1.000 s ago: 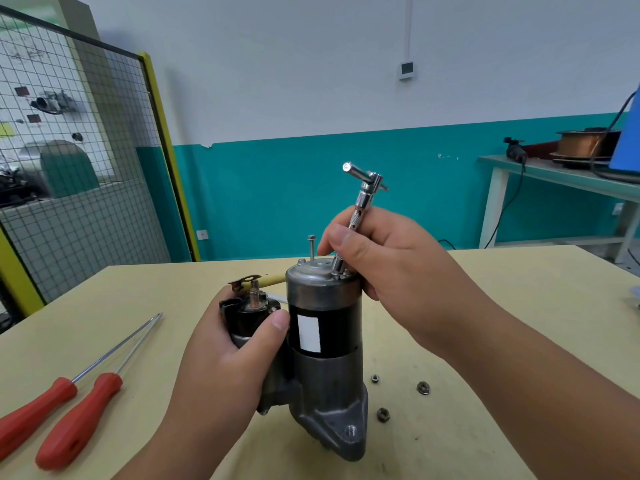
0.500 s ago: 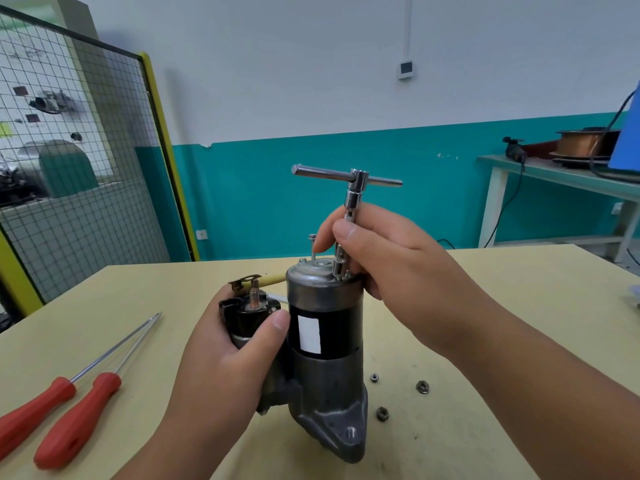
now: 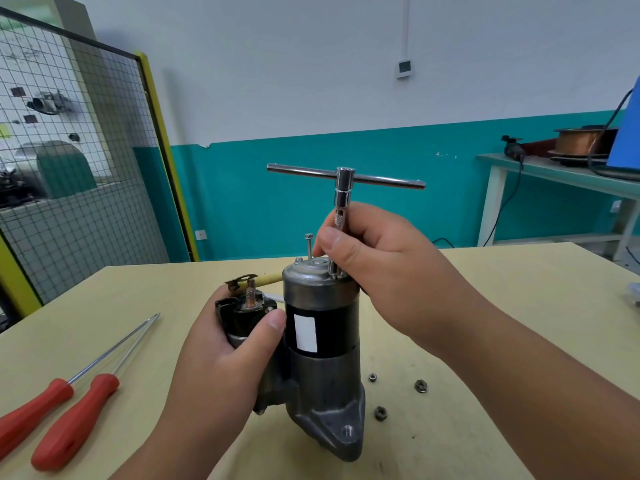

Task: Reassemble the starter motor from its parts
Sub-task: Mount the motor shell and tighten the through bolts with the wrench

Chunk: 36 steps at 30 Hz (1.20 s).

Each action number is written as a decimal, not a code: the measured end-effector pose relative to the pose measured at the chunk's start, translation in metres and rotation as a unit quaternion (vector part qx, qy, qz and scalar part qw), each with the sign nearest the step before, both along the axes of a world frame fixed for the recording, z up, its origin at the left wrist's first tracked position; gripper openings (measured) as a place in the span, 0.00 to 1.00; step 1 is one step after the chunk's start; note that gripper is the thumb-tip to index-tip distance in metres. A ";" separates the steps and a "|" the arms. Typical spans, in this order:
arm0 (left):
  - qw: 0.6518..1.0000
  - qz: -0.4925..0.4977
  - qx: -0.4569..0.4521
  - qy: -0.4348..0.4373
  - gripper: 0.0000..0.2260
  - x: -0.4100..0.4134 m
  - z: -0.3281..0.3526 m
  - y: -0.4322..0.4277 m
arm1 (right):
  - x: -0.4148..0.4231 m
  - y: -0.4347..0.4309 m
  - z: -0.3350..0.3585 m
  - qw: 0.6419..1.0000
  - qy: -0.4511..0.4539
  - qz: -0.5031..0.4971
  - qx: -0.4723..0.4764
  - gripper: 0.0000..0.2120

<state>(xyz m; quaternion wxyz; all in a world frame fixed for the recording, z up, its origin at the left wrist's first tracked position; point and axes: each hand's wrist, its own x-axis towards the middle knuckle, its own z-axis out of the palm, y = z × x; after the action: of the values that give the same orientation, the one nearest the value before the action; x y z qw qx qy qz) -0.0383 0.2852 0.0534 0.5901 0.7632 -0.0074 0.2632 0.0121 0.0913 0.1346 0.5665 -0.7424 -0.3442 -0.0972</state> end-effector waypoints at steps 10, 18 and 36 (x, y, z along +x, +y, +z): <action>1.000 -0.003 -0.005 0.008 0.20 0.002 0.000 0.001 | -0.002 0.005 -0.002 1.000 0.001 -0.018 0.022 0.11; 0.999 0.006 -0.026 0.041 0.12 0.003 0.002 0.001 | -0.001 0.008 -0.007 0.999 -0.002 -0.032 0.019 0.08; 0.998 0.015 -0.032 0.042 0.17 0.004 0.002 0.001 | -0.003 0.010 -0.008 0.999 -0.008 -0.036 0.014 0.06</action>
<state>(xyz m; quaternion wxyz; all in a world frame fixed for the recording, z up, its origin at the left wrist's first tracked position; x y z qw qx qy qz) -0.0348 0.2863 0.0553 0.6102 0.7542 0.0374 0.2398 0.0091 0.1012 0.1265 0.5701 -0.7458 -0.3198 -0.1281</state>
